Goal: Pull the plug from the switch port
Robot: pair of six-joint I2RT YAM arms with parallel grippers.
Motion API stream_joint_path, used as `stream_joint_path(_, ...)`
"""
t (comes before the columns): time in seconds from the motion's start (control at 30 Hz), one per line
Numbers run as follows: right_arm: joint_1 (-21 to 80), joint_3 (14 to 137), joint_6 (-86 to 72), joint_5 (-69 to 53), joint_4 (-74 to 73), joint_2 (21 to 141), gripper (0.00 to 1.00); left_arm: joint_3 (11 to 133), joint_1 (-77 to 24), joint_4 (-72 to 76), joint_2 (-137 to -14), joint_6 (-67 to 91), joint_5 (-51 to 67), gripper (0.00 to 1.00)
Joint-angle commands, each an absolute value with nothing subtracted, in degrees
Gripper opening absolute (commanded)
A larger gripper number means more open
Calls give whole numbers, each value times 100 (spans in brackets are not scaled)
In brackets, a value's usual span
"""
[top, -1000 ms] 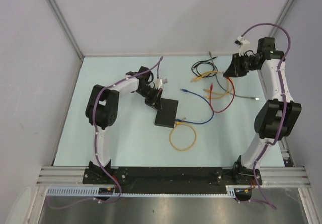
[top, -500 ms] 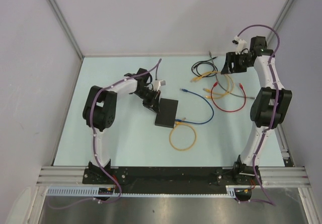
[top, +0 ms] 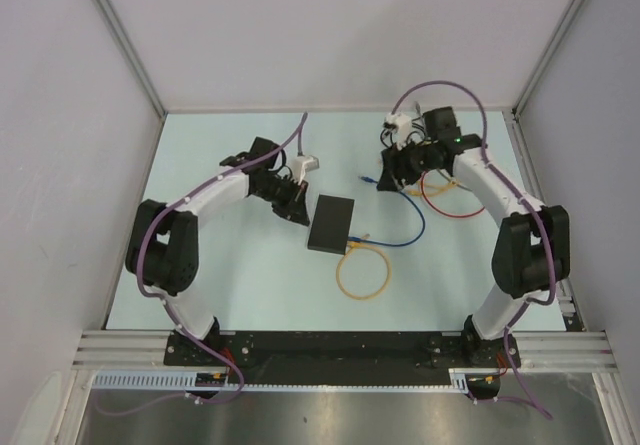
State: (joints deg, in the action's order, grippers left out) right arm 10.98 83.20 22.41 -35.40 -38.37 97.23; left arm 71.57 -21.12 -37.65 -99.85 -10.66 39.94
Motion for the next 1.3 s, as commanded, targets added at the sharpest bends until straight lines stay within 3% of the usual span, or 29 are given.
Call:
stream_joint_path(0.0, 1494, 7595, 1030, -4183, -2920, 9932, 52, 6751, -2329, -3762, -9914, -2064, 4324, 0)
stream_joint_path(0.03, 1546, 7498, 880, -4227, -2657, 9975, 45, 6602, -2451, -3770, -9905, -2239, 4263, 0)
stream_joint_path(0.07, 1669, 7471, 705, -4210, -2602, 10045, 27, 6540, -2513, -3744, -9888, -2520, 4184, 0)
stream_joint_path(0.17, 1793, 7453, 168, -3982, -2391, 10309, 10, 6346, -2698, -3596, -9958, -2812, 3885, 0)
stream_joint_path(0.47, 1854, 7453, -299, -3613, -2145, 10775, 17, 6732, -2786, -3226, -10854, -2391, 3490, 0)
stream_joint_path(0.6, 1907, 7453, -316, -3516, -2101, 10898, 26, 7109, -2760, -3112, -11109, -2241, 3261, 0)
stream_joint_path(0.7, 1907, 7453, -351, -3603, -2031, 10960, 44, 7469, -2664, -3198, -11188, -2180, 3112, 0)
stream_joint_path(0.73, 1907, 7444, -317, -3647, -2013, 10969, 55, 7584, -2637, -3269, -11188, -2171, 3111, 0)
stream_joint_path(0.83, 1907, 7453, -98, -4146, -1977, 10978, 63, 7936, -2549, -3785, -11040, -2275, 3295, 0)
stream_joint_path(1.03, 1978, 7453, 369, -4711, -2039, 11100, 56, 7709, -2522, -3939, -10618, -2093, 3989, 2)
stream_joint_path(1.27, 1741, 7453, 457, -5141, -2197, 11408, 47, 8235, -2593, -3621, -11267, -941, 4210, 4)
